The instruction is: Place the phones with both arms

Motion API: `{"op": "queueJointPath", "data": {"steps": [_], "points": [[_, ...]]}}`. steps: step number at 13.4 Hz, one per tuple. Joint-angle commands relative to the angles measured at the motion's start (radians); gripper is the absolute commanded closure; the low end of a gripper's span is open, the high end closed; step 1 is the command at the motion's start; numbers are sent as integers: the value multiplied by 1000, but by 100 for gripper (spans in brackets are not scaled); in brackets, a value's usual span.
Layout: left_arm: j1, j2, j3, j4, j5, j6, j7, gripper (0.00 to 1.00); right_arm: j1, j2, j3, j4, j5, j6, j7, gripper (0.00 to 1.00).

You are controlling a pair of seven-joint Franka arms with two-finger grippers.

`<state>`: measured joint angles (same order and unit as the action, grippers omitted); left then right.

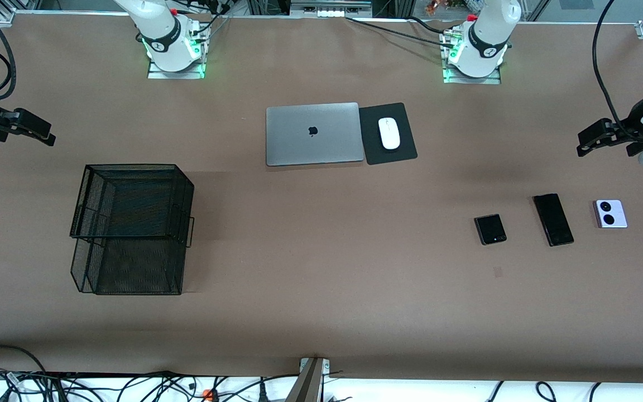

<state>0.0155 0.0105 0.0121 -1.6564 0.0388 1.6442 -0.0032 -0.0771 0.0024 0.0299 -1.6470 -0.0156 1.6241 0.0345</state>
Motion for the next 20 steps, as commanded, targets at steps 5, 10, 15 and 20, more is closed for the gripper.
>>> {"op": "queueJointPath", "data": {"steps": [5, 10, 15, 20], "points": [[-6, 20, 6, 47, -25, -26, -3, 0, -1, -7, -1, 7, 12, -7, 5, 0], [-6, 32, 6, 53, -27, -44, -9, 0, -1, -7, -2, 7, 14, -6, 7, 0], [-9, 35, 3, 66, -30, -78, 2, 0, -1, -6, 2, 6, 12, -7, 7, 0], [0, 85, 6, 52, -30, -73, 14, 0, -1, -5, 2, 7, 12, -6, 5, 0]]}}
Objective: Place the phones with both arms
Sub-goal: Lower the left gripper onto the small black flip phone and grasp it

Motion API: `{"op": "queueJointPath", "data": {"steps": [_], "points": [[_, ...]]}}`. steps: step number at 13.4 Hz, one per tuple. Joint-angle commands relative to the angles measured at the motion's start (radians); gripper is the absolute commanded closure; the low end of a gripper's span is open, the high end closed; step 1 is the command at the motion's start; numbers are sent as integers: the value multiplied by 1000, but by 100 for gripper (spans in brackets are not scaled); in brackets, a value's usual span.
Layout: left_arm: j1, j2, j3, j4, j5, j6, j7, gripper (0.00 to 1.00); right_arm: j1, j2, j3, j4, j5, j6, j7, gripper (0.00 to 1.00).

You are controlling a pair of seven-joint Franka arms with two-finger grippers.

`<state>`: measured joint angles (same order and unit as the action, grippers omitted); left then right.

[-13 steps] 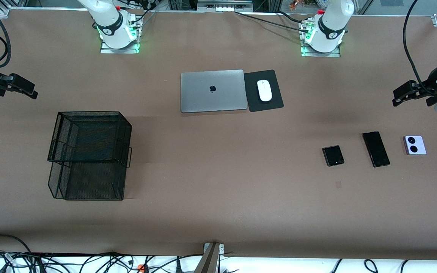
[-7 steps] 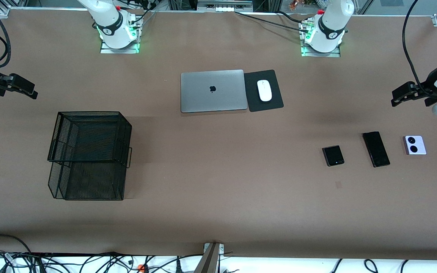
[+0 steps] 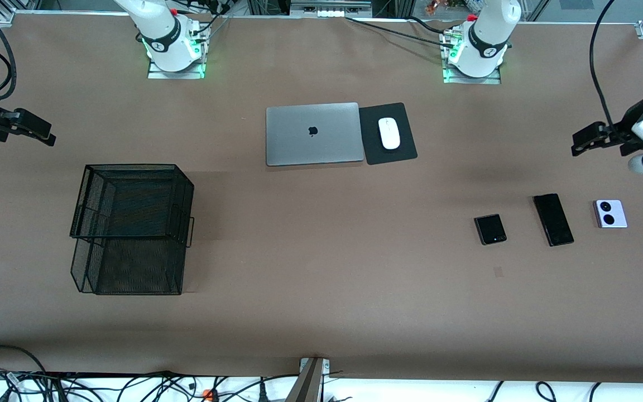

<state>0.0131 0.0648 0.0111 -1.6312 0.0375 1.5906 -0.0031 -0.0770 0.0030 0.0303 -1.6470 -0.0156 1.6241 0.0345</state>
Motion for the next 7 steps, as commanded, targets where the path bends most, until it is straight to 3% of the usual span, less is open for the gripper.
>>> {"op": "queueJointPath", "data": {"steps": [1, 5, 7], "points": [[4, 68, 6, 25, -28, -17, 12, 0, -1, -6, 2, 7, 12, -6, 5, 0], [-7, 167, 3, -13, -40, 81, -20, 0, -1, -6, 2, 7, 11, -6, 5, 0], [-5, 171, -8, -108, -53, 229, -46, 0, -1, -6, 2, 7, 11, -6, 5, 0]]}}
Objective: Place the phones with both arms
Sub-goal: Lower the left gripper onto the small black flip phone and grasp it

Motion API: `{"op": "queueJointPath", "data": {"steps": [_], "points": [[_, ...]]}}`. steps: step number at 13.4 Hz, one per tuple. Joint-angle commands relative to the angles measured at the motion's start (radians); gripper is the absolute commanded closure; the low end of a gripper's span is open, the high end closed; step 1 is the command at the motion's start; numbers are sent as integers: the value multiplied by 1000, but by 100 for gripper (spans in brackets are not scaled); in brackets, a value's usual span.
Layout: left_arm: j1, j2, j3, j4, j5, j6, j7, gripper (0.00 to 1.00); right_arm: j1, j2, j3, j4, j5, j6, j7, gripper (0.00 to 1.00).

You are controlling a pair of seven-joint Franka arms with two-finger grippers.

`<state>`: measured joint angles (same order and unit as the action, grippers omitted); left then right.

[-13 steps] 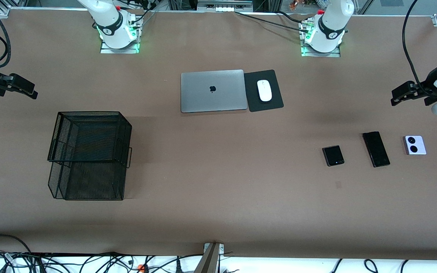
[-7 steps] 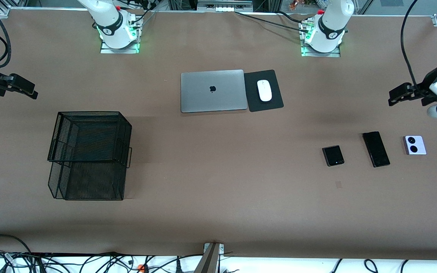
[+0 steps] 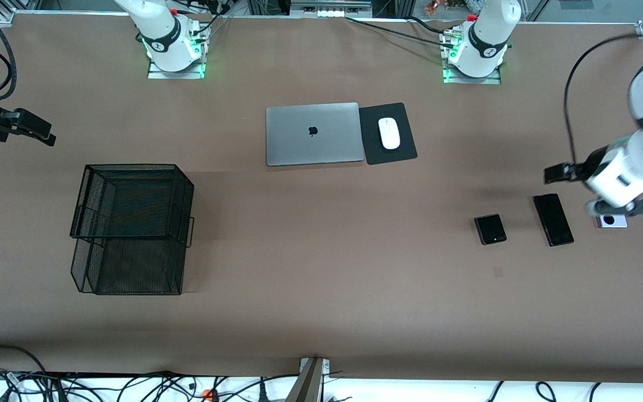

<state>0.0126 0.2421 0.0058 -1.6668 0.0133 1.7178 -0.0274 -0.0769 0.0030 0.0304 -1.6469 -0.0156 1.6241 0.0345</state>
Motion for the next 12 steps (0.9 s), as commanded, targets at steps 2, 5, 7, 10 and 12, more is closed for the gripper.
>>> {"op": "queueJointPath", "data": {"steps": [2, 5, 7, 10, 12], "points": [[-6, 15, -4, -178, -29, 292, -31, 0, -1, -6, 2, 7, 11, -7, 5, 0], [-8, 78, -6, -284, -29, 550, -38, 0, -1, -6, 2, 7, 11, -7, 4, 0], [-8, 137, -32, -288, -29, 614, -107, 0, -1, -6, 2, 6, 12, -7, 5, 0], [-22, 209, -41, -307, -29, 728, -164, 0, -1, -6, 2, 7, 12, -7, 4, 0], [-22, 238, -41, -318, -26, 776, -164, 0, -1, -5, 3, 6, 12, -7, 5, 0]]}}
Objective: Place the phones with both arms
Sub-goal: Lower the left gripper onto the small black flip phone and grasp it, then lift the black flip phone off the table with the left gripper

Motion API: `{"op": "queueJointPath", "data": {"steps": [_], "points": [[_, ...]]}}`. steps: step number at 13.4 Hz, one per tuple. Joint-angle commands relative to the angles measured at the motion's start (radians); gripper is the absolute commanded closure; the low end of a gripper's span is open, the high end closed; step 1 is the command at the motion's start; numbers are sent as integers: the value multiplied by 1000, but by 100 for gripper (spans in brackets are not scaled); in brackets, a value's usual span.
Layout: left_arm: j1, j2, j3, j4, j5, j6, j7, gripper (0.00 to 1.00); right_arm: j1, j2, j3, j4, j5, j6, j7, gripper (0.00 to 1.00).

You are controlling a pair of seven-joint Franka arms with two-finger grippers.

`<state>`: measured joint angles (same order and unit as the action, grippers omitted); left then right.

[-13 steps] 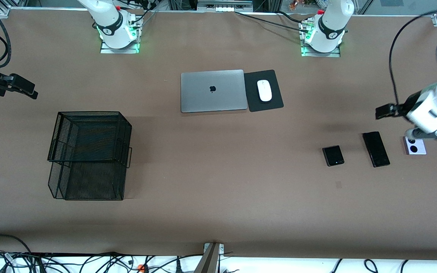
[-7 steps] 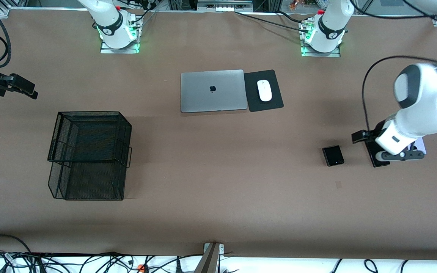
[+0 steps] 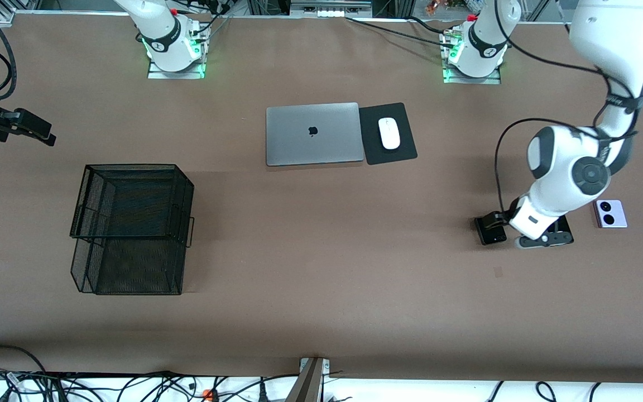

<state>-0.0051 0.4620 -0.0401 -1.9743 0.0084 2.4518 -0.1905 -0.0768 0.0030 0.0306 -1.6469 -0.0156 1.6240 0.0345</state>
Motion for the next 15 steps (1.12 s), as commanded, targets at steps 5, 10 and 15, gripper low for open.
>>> {"op": "queueJointPath", "data": {"steps": [5, 10, 15], "points": [[0, 61, 5, -24, -13, 104, -1, 0, -1, -5, 3, 5, 12, -7, 5, 0], [8, 93, 5, -89, -8, 225, 6, 0, -1, -5, 3, 5, 12, -7, 5, 0], [7, 107, 5, -90, -8, 233, 3, 11, -1, -6, 3, 5, 12, -7, 5, 0]]}}
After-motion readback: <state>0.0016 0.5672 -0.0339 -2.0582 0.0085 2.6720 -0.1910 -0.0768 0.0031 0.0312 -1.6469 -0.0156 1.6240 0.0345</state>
